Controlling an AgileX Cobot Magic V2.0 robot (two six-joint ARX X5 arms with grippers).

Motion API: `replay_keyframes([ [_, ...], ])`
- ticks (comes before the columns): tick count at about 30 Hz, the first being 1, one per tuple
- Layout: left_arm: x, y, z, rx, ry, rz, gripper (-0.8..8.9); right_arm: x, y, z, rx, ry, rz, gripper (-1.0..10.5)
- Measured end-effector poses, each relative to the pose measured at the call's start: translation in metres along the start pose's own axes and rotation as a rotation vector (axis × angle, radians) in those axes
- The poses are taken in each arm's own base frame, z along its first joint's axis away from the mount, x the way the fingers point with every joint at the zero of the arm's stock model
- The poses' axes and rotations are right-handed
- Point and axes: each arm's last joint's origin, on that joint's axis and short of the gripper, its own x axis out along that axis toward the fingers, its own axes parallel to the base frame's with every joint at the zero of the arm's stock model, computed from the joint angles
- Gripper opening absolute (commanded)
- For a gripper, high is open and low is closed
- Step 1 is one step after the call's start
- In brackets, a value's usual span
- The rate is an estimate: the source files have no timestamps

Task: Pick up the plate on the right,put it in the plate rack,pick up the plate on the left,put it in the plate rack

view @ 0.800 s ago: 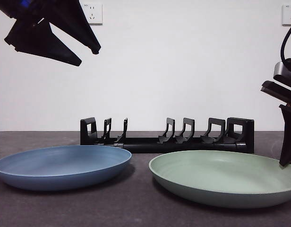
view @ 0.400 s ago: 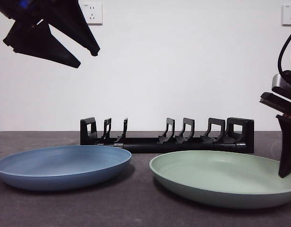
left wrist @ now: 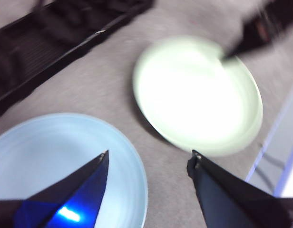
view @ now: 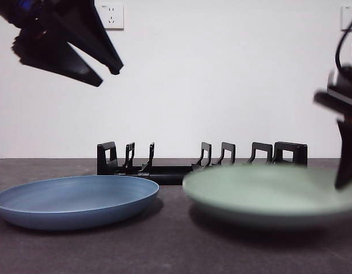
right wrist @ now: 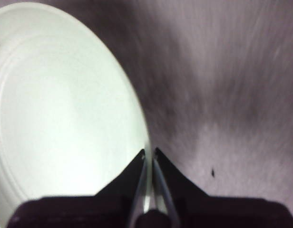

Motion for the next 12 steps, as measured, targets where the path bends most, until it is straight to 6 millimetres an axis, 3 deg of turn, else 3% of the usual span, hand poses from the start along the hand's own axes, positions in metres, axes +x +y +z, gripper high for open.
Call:
replay_keyframes([
  [5, 0.006, -0.023, 0.001, 0.213, 0.018, -0.015, 2.91, -0.029, 0.015, 0.023, -0.017, -0.038, 0.005, -0.1],
  [12, 0.002, -0.058, 0.019, 0.507, -0.006, 0.133, 2.89, -0.044, 0.032, 0.031, -0.061, -0.011, 0.017, -0.1],
])
